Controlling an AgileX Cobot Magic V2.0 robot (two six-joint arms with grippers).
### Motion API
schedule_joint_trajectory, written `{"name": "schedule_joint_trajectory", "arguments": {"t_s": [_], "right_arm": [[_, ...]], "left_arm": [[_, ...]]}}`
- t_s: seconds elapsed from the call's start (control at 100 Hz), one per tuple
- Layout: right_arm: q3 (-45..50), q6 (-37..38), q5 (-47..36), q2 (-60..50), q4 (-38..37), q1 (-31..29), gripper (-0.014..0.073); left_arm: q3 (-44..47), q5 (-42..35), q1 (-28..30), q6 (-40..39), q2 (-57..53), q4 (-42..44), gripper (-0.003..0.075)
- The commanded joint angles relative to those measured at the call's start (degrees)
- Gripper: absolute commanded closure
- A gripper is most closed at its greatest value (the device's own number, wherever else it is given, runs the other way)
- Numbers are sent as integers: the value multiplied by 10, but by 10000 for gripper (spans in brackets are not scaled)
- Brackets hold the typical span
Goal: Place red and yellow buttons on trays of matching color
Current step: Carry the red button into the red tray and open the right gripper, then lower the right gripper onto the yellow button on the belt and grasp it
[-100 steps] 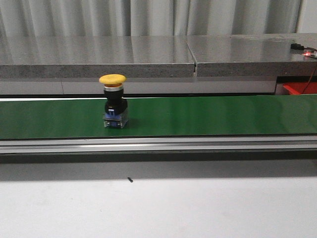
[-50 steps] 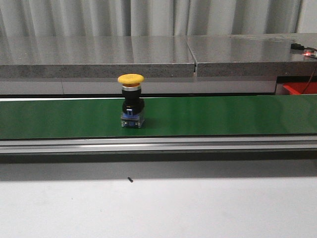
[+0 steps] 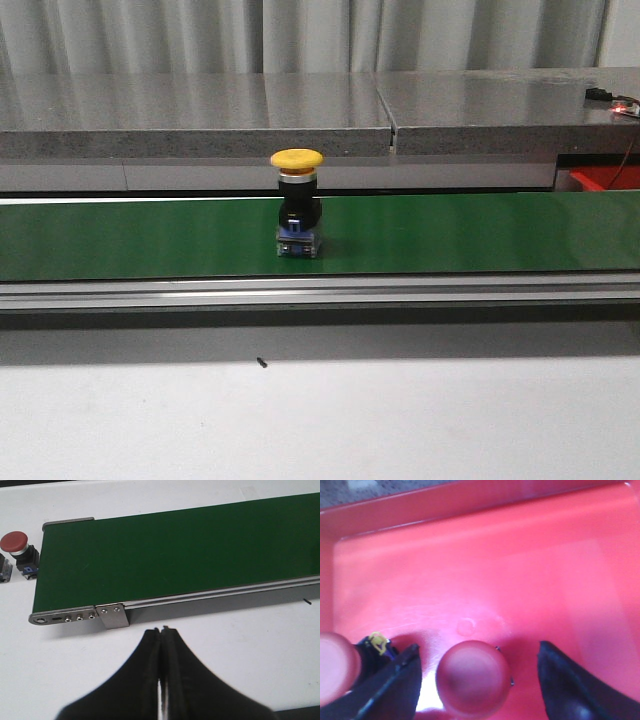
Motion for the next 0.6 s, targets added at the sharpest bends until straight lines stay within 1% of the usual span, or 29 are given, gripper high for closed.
{"name": "schedule_joint_trajectory", "arguments": {"t_s": [0.0,0.15,0.31,0.41,0.59], "right_arm": [[-18,-4,-16,-58,15,-3,89],[-2,-11,-15,-100,17,-3,89],[50,-16,-47,-159,22,4,89],[90,-32,-62,-198,22,21,89],[169,-33,-80,-272,25,65,89]], "left_arm": [[-16,-40,-3,-5,3,-9,741],[-16,-40,-3,-5,3,-9,741],[-16,-40,-3,-5,3,-9,741],[-16,-40,-3,-5,3,-9,741],[-16,-40,-3,-5,3,-9,741]]}}
